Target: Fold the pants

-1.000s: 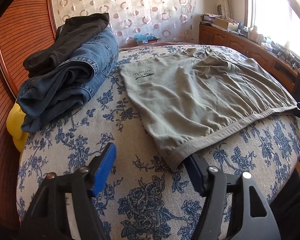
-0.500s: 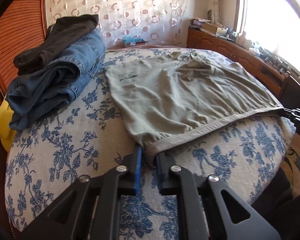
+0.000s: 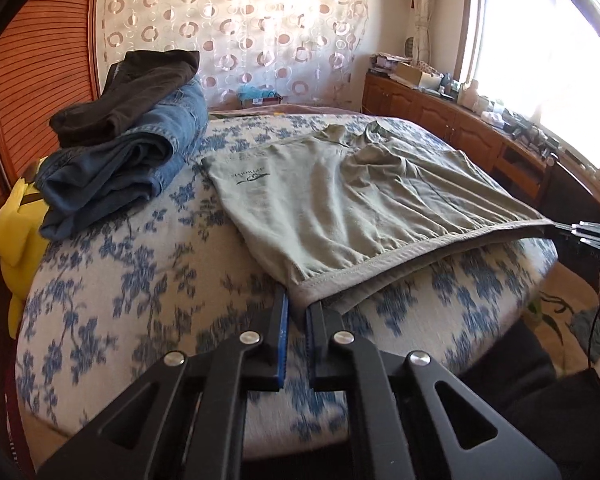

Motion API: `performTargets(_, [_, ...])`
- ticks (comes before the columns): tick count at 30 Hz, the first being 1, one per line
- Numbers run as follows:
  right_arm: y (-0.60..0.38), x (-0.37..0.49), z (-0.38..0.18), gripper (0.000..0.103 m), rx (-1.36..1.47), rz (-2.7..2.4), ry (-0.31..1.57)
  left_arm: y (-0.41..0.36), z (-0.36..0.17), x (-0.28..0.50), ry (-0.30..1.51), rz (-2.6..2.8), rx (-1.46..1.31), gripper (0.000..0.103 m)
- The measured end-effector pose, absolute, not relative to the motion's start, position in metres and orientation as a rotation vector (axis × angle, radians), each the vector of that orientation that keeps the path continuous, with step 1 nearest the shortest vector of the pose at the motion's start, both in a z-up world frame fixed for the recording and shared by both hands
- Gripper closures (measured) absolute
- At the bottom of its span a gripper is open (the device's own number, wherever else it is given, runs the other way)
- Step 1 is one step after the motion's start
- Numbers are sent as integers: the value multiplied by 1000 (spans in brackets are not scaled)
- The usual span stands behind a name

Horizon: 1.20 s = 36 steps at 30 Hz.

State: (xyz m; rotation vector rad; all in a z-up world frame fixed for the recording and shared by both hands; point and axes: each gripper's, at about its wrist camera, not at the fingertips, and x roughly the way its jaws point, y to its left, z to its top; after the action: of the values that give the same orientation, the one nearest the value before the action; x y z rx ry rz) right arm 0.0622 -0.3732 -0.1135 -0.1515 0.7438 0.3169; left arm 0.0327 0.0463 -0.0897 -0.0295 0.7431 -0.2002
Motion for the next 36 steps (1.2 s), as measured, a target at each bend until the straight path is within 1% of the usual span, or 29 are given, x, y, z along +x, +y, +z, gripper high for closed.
performTargets(4, [-378,47,-111,100,-160,330,756,46,-95,23,760,-200,-29,99])
performTargets(11, [-380,46,-122,100,-120,332,777,46,-95,25,766,-195,-30,97])
performTargets(16, [-381,43,-121,99,-106,335,779,45,-92,20,757,-183,-25,92])
performTargets(18, [-383,42,-117,95,-93,344,779,45,-91,18,757,-166,-15,87])
performTargets(19, [-382,41,-116,95,-97,342,779,45,-90,16,752,-161,-10,85])
performTargets(21, [-382,38,-111,95,-109,345,772,45,-88,14,746,-150,-1,71])
performTargets(22, [-383,36,-107,95,-110,348,764,46,-86,13,738,-148,0,66])
performTargets(23, [-383,35,-104,95,-110,351,759,46,-85,12,733,-145,-1,58])
performTargets(25, [-383,33,-98,95,-113,355,742,48,-81,12,719,-137,-1,55])
performTargets(27, [-383,32,-94,94,-111,353,728,49,-78,13,714,-132,-5,45])
performTargets(29, [-383,34,-93,93,-98,353,721,50,-75,14,695,-131,-11,37])
performTargets(33, [-379,38,-98,89,-85,348,719,49,-72,24,687,-124,-4,35])
performTargets(34, [-378,39,-99,85,-79,347,720,48,-73,27,691,-127,-5,34])
performTargets(36, [-377,42,-103,78,-67,342,725,49,-74,34,686,-139,-19,28])
